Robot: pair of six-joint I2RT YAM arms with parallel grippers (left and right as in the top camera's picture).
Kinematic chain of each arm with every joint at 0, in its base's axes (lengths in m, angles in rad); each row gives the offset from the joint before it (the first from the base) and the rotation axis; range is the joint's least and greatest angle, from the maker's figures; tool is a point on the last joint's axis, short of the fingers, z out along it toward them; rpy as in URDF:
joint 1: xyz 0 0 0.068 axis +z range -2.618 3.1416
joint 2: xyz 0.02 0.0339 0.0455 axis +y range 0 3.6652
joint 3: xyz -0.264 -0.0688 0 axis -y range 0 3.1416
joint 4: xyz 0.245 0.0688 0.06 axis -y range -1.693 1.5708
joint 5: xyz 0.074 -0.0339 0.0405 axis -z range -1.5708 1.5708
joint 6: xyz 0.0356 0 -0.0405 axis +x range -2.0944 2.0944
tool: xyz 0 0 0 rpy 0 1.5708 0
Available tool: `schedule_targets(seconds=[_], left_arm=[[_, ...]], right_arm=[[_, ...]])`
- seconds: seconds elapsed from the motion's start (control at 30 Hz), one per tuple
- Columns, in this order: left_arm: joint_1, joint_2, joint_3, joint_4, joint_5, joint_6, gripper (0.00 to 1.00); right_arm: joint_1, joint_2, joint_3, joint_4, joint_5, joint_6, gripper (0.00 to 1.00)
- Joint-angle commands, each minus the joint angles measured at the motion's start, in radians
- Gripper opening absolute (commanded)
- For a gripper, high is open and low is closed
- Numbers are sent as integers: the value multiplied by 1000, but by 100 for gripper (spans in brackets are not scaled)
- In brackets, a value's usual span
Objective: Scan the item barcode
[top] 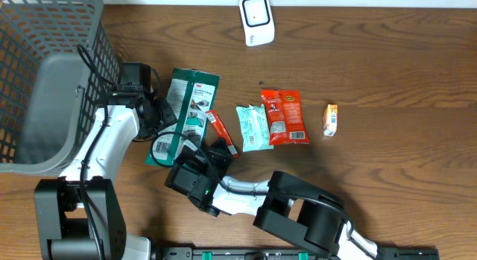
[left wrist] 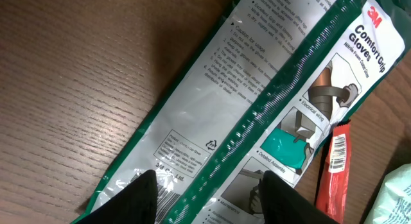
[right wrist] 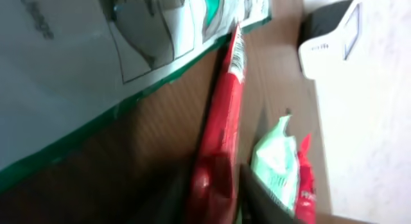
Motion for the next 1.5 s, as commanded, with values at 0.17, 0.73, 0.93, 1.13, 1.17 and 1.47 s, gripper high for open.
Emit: schedule_targets(seconds=[0.17,0.73,0.93,1.13,1.17,1.47], left_arm=[[5,9,-7,-4,9,-5,53],[5,9,-7,-6,9,-5,53],[5,9,-7,-8,9,-5,53],[5,9,-7,-8,10,-5,53],[5,9,-7,-8,10,-5,53],[5,9,-7,-8,10,-5,53]], right_arm=[[10,-78,-3,-53,-231,127,38],[-272,-478,-4,-252,-904,462,1],[-459,-434,-6,-291,-1181,507,1],[-536,-348,-8,-286,-1351,505,1],[-539,-330,-8,-282,-1369,504,1],[-522,-167,-8,-262,-1414,502,1]])
